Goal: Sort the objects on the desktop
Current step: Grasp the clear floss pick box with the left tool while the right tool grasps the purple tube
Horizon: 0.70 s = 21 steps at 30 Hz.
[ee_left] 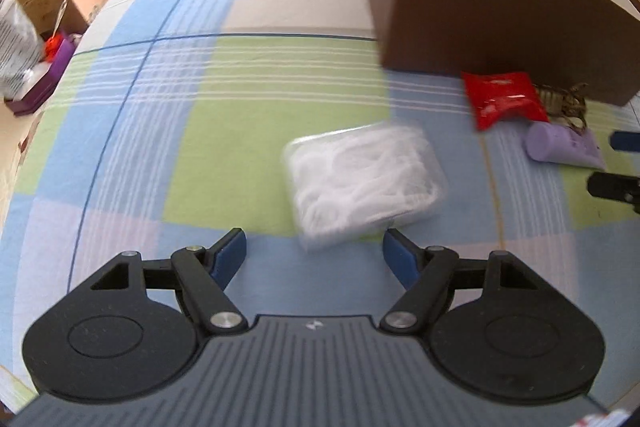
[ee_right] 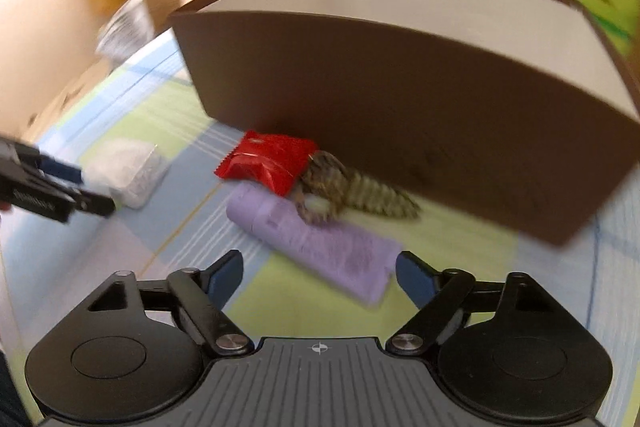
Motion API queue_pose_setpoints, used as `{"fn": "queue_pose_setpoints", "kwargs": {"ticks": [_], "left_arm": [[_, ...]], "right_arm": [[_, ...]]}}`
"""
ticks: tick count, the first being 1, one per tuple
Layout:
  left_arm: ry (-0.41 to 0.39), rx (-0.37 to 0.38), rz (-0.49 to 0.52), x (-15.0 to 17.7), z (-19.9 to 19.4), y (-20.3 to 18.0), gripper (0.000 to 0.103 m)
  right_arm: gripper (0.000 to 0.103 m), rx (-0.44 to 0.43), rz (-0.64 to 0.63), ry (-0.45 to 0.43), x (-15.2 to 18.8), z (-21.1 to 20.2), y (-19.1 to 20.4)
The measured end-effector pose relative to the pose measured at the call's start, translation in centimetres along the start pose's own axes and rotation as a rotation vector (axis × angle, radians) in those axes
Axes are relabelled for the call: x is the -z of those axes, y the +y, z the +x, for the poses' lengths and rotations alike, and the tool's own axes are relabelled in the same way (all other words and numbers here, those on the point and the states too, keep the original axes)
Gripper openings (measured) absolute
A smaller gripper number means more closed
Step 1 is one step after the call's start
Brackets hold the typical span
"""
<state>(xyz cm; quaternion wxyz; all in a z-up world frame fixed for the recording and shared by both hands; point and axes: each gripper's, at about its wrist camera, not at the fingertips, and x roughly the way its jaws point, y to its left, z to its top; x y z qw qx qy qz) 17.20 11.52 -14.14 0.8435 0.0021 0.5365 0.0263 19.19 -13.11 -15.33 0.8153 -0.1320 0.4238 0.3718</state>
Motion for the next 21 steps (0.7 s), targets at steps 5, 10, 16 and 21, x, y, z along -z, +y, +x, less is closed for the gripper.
{"fn": "queue_pose_setpoints", "kwargs": {"ticks": [5, 10, 16, 21], "left_arm": [[-0.002, -0.001, -0.013, 0.4, -0.5, 1.2, 0.072], [-0.001, 0.008, -0.002, 0.3, -0.4, 1.4, 0.072], [0.006, 0.060, -0.026, 0.0, -1.0, 1.4, 0.079], [-0.058, 0.069, 0.146, -0.9, -1.7, 0.7, 0.085]], "right_arm": [[0.074, -0.036, -0.114, 0.019, -1.1, 2.1, -0.2], [0.051, -0.065, -0.175, 0.061, -0.3, 2.0, 0.6], [0.036, -0.038, -0.140, 0.081, 2.5, -0.3, 2.8], [0.036, 0.046, 0.008, 0.083, 5.2, -2.6, 3.3]]}}
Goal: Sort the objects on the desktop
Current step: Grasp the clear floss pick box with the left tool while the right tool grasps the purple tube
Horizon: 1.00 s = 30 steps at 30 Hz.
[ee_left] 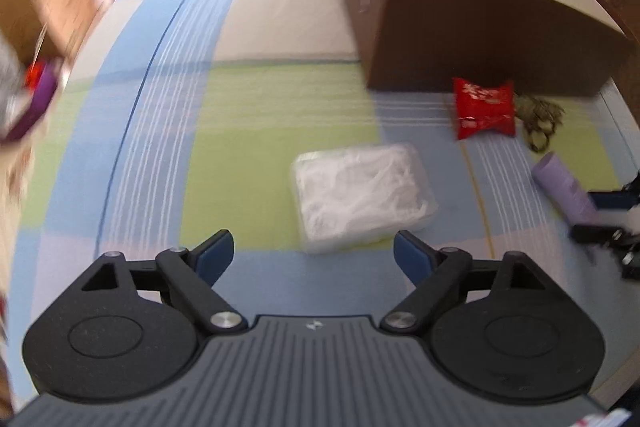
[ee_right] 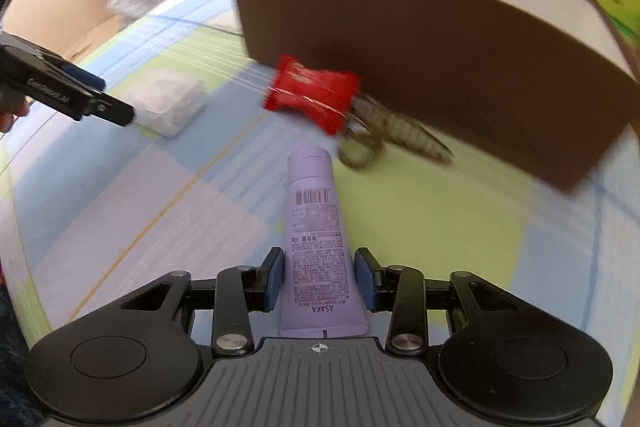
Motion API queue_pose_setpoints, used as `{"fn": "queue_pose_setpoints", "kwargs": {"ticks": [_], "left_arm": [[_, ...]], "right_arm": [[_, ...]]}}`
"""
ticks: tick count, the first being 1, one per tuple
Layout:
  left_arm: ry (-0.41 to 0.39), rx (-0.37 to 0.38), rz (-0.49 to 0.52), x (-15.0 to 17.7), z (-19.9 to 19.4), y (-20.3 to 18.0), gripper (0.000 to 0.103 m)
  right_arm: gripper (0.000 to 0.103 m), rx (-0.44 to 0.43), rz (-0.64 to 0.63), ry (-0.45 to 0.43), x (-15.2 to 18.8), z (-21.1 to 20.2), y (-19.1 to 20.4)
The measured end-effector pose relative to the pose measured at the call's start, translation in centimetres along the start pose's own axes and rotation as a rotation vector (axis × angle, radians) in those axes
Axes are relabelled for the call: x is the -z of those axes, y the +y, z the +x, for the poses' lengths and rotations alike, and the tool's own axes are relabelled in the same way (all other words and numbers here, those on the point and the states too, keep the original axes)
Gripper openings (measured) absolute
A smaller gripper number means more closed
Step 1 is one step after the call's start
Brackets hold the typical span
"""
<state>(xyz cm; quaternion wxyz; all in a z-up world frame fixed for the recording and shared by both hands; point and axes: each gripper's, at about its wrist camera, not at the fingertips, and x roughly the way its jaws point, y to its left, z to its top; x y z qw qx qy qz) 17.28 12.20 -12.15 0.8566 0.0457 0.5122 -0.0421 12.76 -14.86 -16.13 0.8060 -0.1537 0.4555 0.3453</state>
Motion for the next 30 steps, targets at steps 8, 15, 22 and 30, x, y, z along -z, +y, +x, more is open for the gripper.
{"fn": "queue_pose_setpoints", "kwargs": {"ticks": [8, 15, 22, 30], "left_arm": [[-0.083, 0.076, 0.459, -2.0, 1.4, -1.6, 0.089], [-0.042, 0.135, 0.546, -2.4, 3.9, -2.6, 0.082], [0.039, 0.144, 0.218, -2.3, 4.1, -4.8, 0.065], [0.070, 0.116, 0.165, -0.9, 3.0, -9.1, 0.067]], "right_arm": [[0.036, 0.091, 0.167, 0.028, 2.9, -2.9, -3.0], [0.036, 0.154, 0.292, 0.009, 4.9, -4.6, -4.4], [0.038, 0.212, 0.337, -0.043, 5.8, -4.9, -4.2], [0.056, 0.287, 0.317, -0.066, 4.8, -3.4, -4.4]]}}
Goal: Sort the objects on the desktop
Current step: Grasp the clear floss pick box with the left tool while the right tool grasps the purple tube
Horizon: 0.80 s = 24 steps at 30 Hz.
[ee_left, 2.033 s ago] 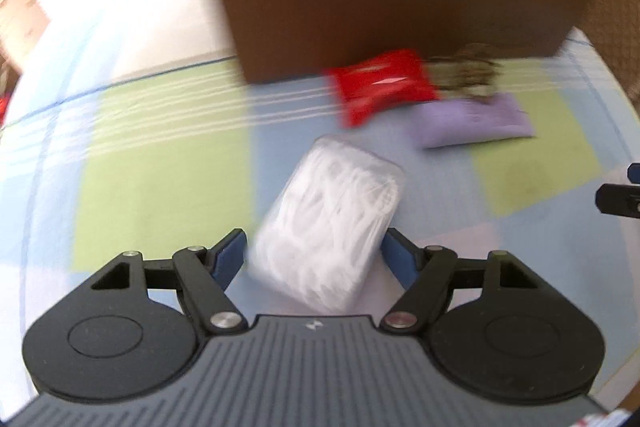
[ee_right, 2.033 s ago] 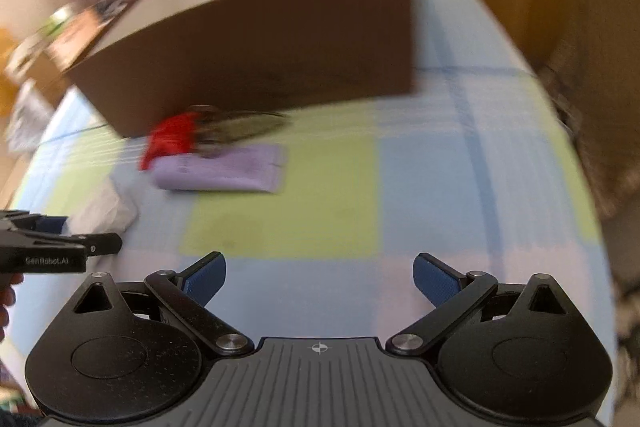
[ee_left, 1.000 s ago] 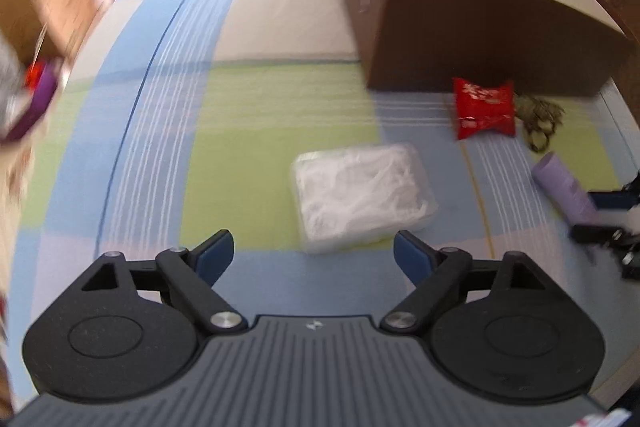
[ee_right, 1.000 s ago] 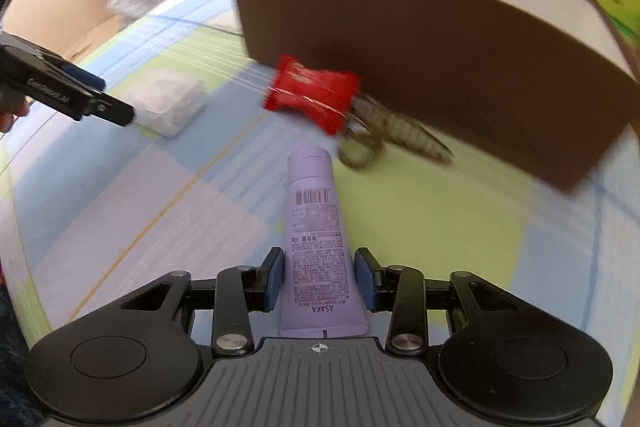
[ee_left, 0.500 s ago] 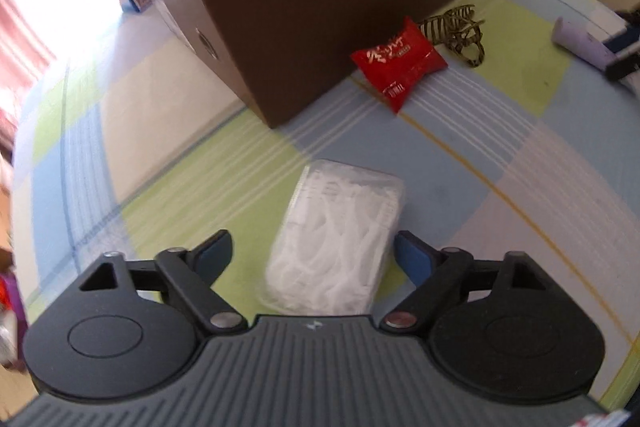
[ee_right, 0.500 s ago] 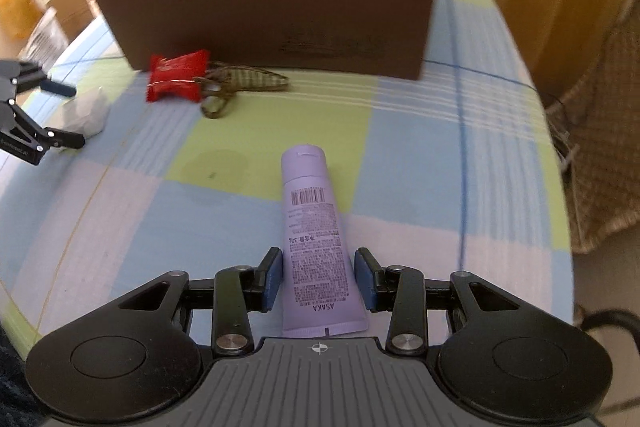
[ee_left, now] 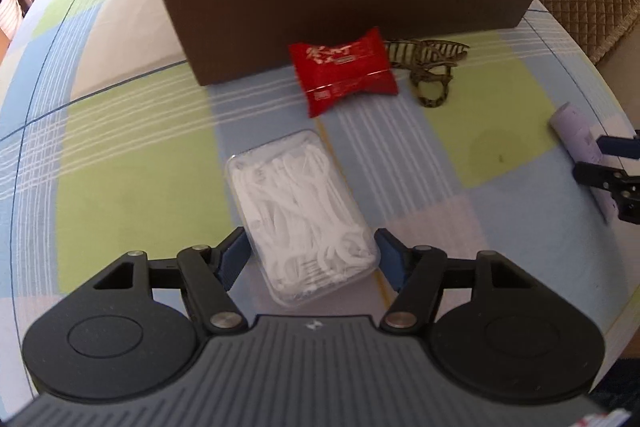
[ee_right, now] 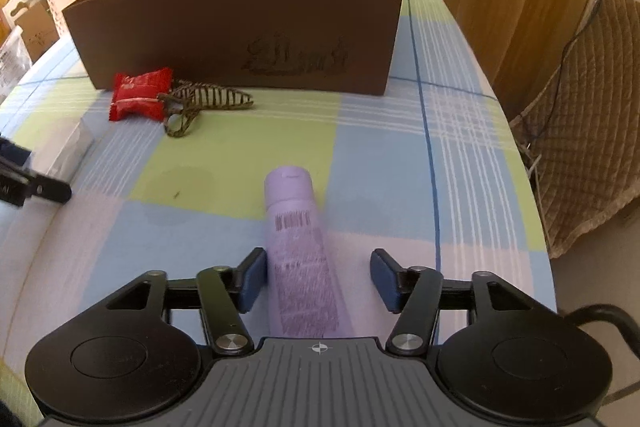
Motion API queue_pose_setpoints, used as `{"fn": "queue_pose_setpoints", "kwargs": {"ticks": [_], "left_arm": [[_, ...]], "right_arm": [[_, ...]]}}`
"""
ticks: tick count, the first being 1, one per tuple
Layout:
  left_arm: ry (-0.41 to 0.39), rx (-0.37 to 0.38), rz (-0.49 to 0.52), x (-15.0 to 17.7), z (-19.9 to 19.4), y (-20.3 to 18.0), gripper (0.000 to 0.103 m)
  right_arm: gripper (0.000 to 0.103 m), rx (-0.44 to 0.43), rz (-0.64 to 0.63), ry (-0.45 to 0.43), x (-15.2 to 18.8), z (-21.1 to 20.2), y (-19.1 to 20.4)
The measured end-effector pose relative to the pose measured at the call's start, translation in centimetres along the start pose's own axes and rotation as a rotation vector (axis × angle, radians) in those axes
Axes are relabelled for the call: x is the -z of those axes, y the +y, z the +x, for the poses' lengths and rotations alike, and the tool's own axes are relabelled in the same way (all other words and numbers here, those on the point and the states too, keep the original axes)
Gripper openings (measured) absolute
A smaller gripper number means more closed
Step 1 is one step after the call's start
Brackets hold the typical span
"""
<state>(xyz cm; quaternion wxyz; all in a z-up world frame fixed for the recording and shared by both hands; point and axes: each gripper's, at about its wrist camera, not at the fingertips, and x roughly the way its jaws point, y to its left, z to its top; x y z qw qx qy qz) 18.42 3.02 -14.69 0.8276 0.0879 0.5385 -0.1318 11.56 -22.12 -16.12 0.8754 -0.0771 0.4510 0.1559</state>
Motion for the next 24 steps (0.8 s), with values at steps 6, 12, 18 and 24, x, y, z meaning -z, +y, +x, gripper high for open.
{"fn": "queue_pose_setpoints", "kwargs": {"ticks": [6, 12, 18, 24], "left_arm": [[-0.006, -0.027, -0.031, -0.9, 0.7, 0.5, 0.077], [-0.038, -0.031, -0.047, -1.2, 0.9, 0.2, 0.072], [-0.066, -0.008, -0.028, -0.8, 0.5, -0.4, 0.053], [-0.068, 0.016, -0.021, 0.2, 0.0, -1.3, 0.052]], "right_arm": [[0.057, 0.012, 0.003, 0.000, -1.3, 1.1, 0.1], [0.057, 0.015, 0.007, 0.010, -1.7, 1.2, 0.2], [0.043, -0.001, -0.009, 0.004, -1.2, 0.6, 0.7], [0.031, -0.014, -0.022, 0.003, -0.9, -0.1, 1.7]]}}
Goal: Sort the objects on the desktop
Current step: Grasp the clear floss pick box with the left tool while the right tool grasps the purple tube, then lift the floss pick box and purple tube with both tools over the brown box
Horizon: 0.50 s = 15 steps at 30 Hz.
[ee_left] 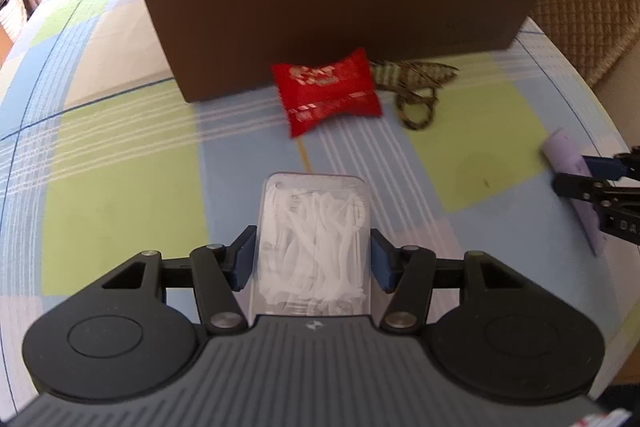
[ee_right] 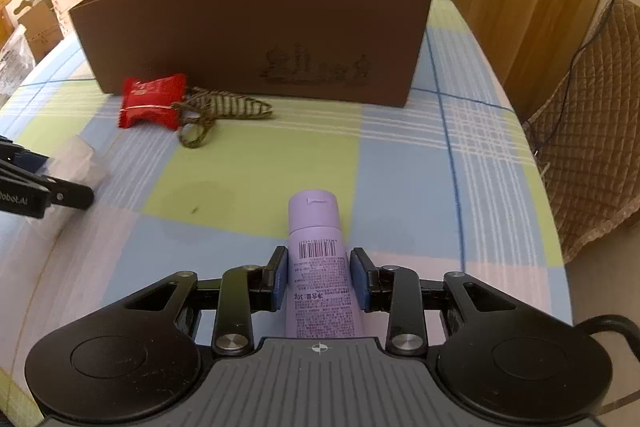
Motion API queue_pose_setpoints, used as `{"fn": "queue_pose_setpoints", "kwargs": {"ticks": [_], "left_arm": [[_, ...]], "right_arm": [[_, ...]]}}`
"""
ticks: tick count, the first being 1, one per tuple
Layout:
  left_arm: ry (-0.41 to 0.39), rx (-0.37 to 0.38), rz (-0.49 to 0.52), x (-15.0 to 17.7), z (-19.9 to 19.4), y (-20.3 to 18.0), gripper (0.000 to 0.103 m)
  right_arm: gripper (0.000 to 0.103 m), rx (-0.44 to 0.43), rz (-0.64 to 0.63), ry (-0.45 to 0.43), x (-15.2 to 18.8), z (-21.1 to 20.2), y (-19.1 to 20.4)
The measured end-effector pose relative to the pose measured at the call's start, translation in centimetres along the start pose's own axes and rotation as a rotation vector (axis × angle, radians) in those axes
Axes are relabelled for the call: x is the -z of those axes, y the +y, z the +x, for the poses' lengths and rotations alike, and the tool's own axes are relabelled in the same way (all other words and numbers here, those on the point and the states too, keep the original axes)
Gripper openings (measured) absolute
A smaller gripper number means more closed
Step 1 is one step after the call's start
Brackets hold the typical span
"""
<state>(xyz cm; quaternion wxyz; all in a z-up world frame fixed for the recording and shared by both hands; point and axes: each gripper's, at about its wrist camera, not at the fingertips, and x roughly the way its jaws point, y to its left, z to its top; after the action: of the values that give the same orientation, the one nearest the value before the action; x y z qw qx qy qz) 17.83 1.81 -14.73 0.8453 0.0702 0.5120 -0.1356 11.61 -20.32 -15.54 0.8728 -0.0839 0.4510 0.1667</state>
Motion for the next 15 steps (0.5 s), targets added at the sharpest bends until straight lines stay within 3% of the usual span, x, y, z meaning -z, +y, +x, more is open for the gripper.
{"fn": "queue_pose_setpoints", "kwargs": {"ticks": [7, 15], "left_arm": [[0.017, 0.054, -0.031, 1.2, -1.4, 0.2, 0.052], [-0.092, 0.065, -0.039, -0.2, -5.3, 1.2, 0.052]], "right_arm": [[0.030, -0.113, 0.024, 0.035, 0.7, -1.2, 1.1], [0.030, -0.194, 0.110, -0.018, -1.5, -3.1, 0.4]]}}
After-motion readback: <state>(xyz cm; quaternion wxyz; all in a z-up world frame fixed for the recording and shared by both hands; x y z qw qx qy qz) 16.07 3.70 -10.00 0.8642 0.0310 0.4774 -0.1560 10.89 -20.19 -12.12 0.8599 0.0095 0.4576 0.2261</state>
